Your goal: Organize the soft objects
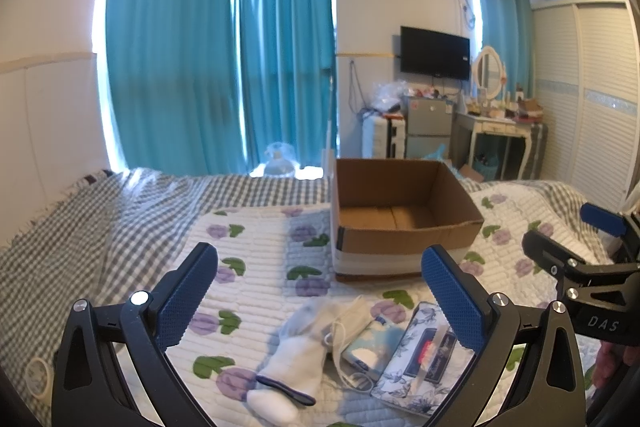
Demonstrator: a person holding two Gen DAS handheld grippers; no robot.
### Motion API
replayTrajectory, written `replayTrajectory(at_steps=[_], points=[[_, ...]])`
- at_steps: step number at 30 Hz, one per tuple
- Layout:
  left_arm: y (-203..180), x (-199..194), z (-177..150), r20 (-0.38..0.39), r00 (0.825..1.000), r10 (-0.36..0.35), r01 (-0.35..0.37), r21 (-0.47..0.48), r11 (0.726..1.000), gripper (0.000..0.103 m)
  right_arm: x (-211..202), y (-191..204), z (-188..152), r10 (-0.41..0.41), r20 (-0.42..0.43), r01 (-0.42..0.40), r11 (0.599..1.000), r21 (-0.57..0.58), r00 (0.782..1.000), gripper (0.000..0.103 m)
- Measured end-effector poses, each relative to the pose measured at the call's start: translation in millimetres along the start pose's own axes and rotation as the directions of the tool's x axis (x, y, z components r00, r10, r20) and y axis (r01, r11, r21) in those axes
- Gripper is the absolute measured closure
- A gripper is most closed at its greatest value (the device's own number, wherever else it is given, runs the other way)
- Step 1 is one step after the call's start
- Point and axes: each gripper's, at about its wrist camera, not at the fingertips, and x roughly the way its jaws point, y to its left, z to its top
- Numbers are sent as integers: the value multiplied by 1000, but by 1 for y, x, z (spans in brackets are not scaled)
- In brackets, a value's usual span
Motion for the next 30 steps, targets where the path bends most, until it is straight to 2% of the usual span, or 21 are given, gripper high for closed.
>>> replayTrajectory(at_steps=[8,11,14,20,26,30], points=[[6,-33,18,69,997,25,-25,2,1000,0,-28,7,17,4,11,-4,1000,-25,1000,0],[10,-45,22,47,997,54,-55,15,998,0,-33,15,15,27,-42,-29,999,-41,999,0],[18,-44,15,22,998,65,-66,23,998,0,-25,28,-2,58,-117,-65,996,-59,991,0],[35,-18,-17,-97,991,89,-87,21,996,0,15,65,-50,143,-276,-177,979,-101,950,0],[44,16,-47,-206,973,106,-101,31,994,0,47,84,-84,190,-370,-241,966,-98,910,0],[44,31,-60,-252,962,104,-99,35,995,0,68,87,-101,186,-430,-248,964,-94,883,0]])
